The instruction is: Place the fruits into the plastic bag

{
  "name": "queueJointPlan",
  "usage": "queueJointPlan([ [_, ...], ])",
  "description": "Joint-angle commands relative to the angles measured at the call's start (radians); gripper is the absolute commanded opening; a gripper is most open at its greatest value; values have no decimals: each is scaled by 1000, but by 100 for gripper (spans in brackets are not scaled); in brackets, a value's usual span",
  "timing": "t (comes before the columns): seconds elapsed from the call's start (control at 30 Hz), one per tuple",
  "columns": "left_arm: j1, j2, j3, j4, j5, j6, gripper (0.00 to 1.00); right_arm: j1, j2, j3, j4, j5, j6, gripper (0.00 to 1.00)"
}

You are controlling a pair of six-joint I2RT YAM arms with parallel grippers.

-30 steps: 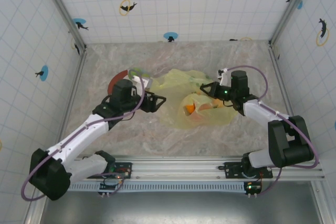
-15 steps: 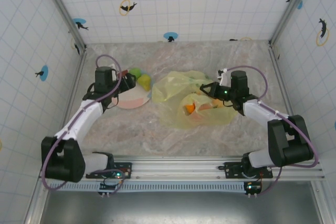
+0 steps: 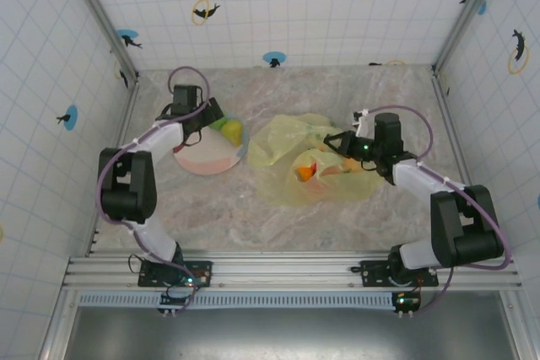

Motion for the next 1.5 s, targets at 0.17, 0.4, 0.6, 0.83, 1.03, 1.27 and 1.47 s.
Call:
queueJointPlan([
  [0.17, 9, 185, 162, -23, 15, 33, 97, -9, 23, -2, 44, -22, -2, 0],
  [0.4, 9, 257, 209, -37, 41, 34, 93, -9, 33, -10, 57, -23, 6, 0],
  [0.6, 9, 279, 208, -32, 63, 19, 84, -11, 27, -16, 57, -23, 6, 0],
  [0.83, 9, 275, 188, -24, 71, 9, 80, -15, 16, -23, 55, -25, 4, 0],
  [1.03, 13, 251, 160, -12, 56, 9, 72, -18, 11, -28, 53, -25, 4, 0],
  [1.27, 37, 170, 121, -14, -22, 18, 67, -21, -4, -28, 43, -24, 3, 0],
  [1.47, 47, -3, 24, -21, -98, 41, 66, -22, -12, -22, 36, -20, 3, 0],
])
